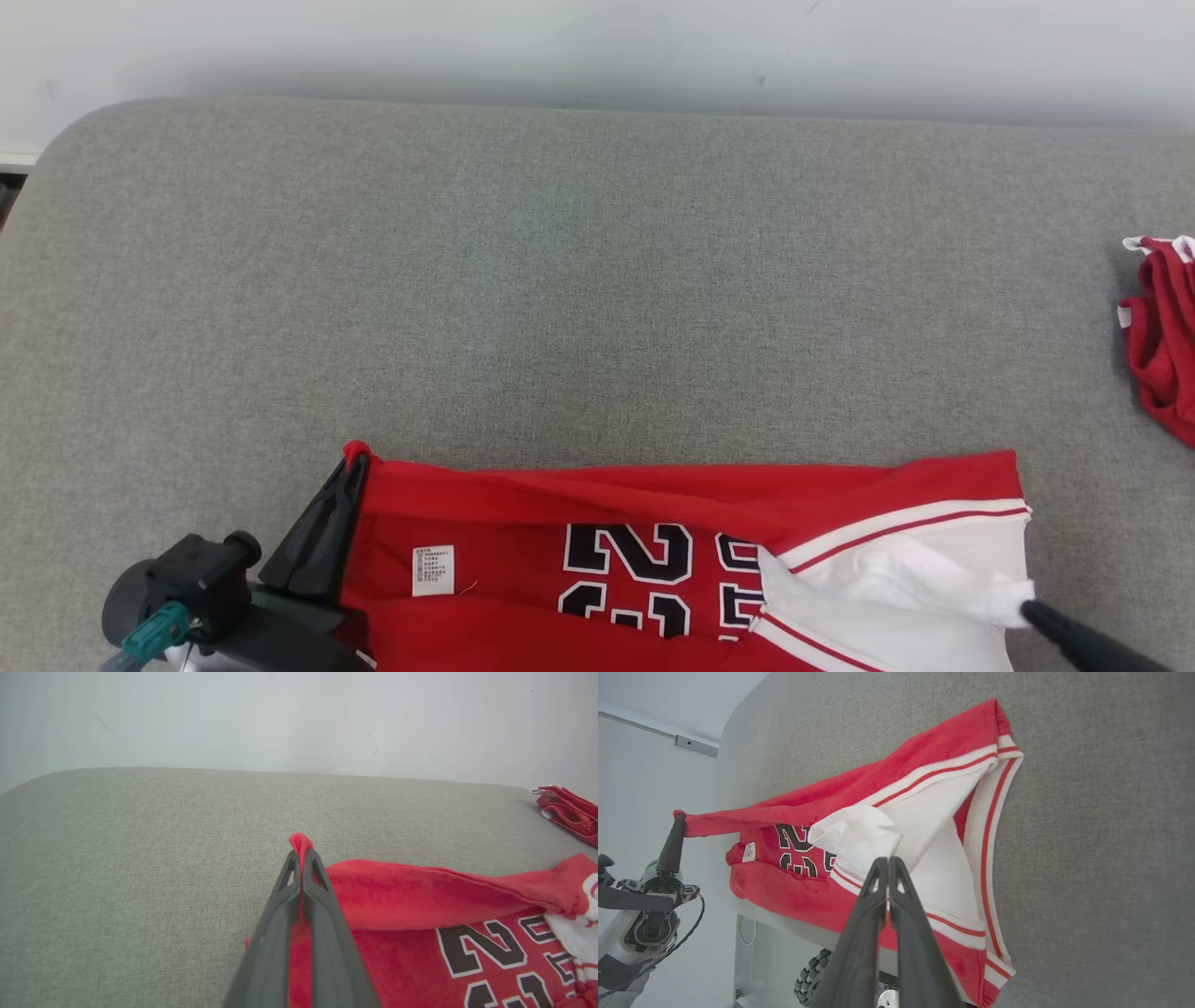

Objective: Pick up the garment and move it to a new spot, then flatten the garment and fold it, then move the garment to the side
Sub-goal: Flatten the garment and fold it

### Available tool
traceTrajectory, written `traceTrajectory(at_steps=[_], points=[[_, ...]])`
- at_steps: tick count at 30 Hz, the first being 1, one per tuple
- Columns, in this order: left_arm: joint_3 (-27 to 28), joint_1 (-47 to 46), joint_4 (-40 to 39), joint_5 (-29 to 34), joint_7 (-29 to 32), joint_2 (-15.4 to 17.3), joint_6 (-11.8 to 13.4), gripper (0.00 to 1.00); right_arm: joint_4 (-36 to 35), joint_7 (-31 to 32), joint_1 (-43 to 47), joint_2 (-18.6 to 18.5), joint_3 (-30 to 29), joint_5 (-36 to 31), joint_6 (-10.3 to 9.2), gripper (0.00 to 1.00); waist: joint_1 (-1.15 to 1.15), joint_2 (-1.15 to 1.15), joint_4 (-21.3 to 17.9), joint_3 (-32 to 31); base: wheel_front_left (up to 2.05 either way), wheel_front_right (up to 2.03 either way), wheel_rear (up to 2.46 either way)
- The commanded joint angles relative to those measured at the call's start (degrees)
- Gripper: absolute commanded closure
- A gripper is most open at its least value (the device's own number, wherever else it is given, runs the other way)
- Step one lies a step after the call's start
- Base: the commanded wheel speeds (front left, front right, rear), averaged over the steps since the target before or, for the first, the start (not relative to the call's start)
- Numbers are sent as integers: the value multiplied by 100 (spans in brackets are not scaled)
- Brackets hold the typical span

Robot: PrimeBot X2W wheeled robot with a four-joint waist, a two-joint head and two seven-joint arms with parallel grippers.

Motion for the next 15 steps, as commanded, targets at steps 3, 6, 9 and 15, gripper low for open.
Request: traceTrajectory(at_steps=[3,6,9,15], points=[[120,121,107,104,-41,-77,-104,100,75,70,161,-5,165,187,-3,100,0,0,25,3,0,0,0],[204,211,216,167,-41,-139,-197,100,84,116,320,-6,229,363,-3,100,0,0,50,-13,0,0,0],[307,262,283,239,-41,-198,-259,100,38,125,481,-6,190,538,-3,100,0,0,64,-33,0,0,0],[439,393,400,292,-41,-286,-377,100,-2,174,703,-5,96,647,-3,100,0,0,50,-76,0,0,0]])
